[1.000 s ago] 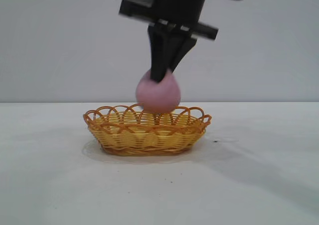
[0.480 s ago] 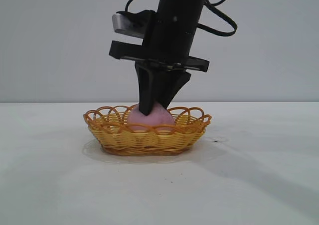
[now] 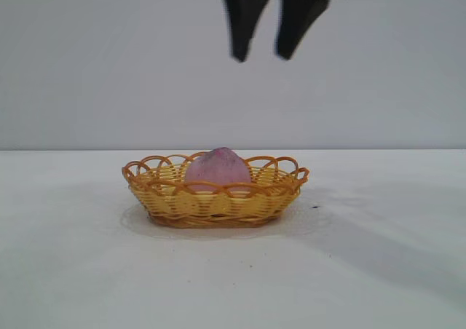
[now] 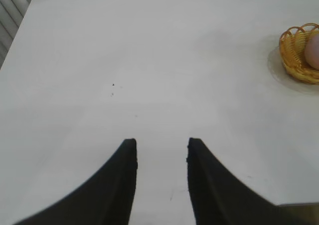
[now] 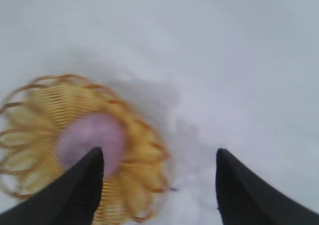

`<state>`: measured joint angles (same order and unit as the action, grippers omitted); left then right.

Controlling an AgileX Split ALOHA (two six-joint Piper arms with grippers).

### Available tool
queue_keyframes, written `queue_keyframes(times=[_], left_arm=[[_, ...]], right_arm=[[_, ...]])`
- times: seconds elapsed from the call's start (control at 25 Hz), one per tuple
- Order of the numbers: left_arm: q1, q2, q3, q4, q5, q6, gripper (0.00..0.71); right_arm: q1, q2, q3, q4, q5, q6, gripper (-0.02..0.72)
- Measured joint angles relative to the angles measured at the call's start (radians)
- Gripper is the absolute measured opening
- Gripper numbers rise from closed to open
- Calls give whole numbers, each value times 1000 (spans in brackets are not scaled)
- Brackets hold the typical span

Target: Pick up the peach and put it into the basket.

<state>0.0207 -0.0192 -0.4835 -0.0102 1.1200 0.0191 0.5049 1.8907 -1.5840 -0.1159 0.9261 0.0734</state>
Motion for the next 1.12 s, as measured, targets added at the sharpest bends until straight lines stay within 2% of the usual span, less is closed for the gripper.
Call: queue_keyframes(times=[0.08, 0.24, 0.44, 0.76, 0.96, 1.12], left_arm=[[0, 0, 0, 0, 0, 2, 250], [0, 0, 0, 0, 0, 2, 250], [0, 0, 0, 0, 0, 2, 250], [0, 0, 0, 0, 0, 2, 250], [0, 0, 0, 0, 0, 2, 250], [0, 0, 0, 0, 0, 2, 250]], right_arm=[[-97, 0, 0, 3, 1, 20, 417], [-285, 0, 0, 51, -4, 0, 417], [-416, 25, 9, 102, -54, -15, 417], [-464, 32, 18, 118, -54, 16, 417], [-464, -187, 41, 123, -39, 0, 417], [-460, -454, 228, 115, -73, -9, 417]])
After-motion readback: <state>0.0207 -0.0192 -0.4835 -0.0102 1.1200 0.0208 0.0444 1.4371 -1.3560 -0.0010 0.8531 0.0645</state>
